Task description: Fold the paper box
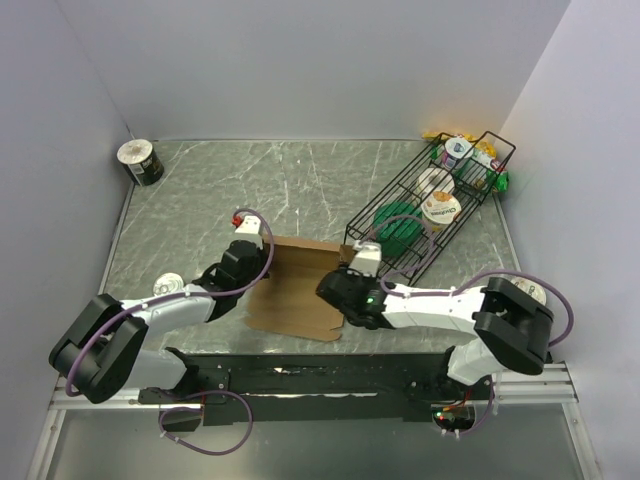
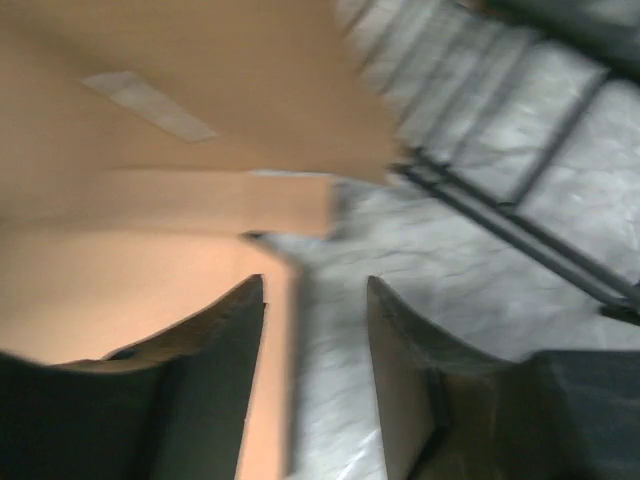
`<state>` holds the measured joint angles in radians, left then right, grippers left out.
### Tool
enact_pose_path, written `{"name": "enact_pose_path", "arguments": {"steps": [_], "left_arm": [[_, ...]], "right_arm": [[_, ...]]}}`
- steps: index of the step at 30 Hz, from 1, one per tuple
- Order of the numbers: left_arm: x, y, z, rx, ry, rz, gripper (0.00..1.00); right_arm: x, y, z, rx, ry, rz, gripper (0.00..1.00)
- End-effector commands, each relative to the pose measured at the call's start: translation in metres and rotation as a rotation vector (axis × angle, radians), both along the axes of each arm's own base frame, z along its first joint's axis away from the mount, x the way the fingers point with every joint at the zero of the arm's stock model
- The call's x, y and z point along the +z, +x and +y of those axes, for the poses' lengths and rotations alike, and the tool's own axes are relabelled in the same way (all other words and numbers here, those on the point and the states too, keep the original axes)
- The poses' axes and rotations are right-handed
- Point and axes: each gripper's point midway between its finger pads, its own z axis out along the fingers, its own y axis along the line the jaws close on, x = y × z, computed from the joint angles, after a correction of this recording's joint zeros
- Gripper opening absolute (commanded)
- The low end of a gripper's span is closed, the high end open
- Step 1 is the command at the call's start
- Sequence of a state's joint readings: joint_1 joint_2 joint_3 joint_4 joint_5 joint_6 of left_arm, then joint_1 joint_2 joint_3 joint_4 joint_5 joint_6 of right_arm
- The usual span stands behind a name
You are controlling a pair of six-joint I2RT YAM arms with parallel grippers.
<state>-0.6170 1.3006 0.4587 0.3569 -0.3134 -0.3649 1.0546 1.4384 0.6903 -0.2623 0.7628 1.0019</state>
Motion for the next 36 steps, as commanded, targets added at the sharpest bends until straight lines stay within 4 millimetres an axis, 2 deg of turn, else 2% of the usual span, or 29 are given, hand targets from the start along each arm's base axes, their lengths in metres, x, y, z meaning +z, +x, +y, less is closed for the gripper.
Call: {"name": "enact_pose_path", "arguments": {"steps": [1,5,8,10,11,14,15,17,18,19,21,24,28,36], "left_arm": [[0.012,0.004,-0.001,0.05,-0.024,0.02,0.2],[0.004,-0.003,0.011,0.123,-0.027,0.068,0.2],[0.004,-0.006,0.017,0.166,-0.039,0.079,0.19],[0.004,-0.009,0.022,0.183,-0.032,0.093,0.18],[0.005,-0.009,0.023,0.194,-0.04,0.097,0.18],[0.008,-0.008,0.03,0.209,-0.068,0.116,0.18],[0.012,-0.008,0.032,0.21,-0.082,0.113,0.17],[0.013,-0.008,0.038,0.218,-0.104,0.126,0.17],[0.017,-0.009,0.039,0.22,-0.117,0.119,0.17],[0.015,-0.012,0.041,0.223,-0.115,0.131,0.17],[0.018,-0.013,0.042,0.226,-0.14,0.133,0.17],[0.014,-0.022,0.045,0.229,-0.138,0.173,0.18],[0.02,-0.024,0.049,0.245,-0.158,0.165,0.18],[0.022,-0.022,0.052,0.255,-0.121,0.191,0.17]], "right_arm": [[0.03,0.001,0.032,0.053,-0.057,-0.052,0.59],[0.041,-0.001,0.063,0.138,-0.015,-0.043,0.73],[0.045,-0.003,0.077,0.199,0.024,-0.034,0.77],[0.048,0.0,0.081,0.232,0.036,-0.028,0.78],[0.045,-0.004,0.092,0.283,0.079,-0.002,0.78],[0.037,-0.003,0.092,0.333,0.122,0.029,0.78],[0.04,-0.004,0.099,0.362,0.17,0.03,0.78],[0.036,0.001,0.094,0.371,0.199,0.038,0.78],[0.039,-0.002,0.102,0.43,0.242,0.06,0.78],[0.038,0.009,0.093,0.406,0.25,0.069,0.78],[0.043,0.014,0.1,0.464,0.283,0.073,0.78],[0.047,0.028,0.099,0.483,0.27,0.078,0.77],[0.053,0.041,0.1,0.483,0.294,0.067,0.76],[0.042,0.072,0.086,0.415,0.274,0.071,0.75]]}}
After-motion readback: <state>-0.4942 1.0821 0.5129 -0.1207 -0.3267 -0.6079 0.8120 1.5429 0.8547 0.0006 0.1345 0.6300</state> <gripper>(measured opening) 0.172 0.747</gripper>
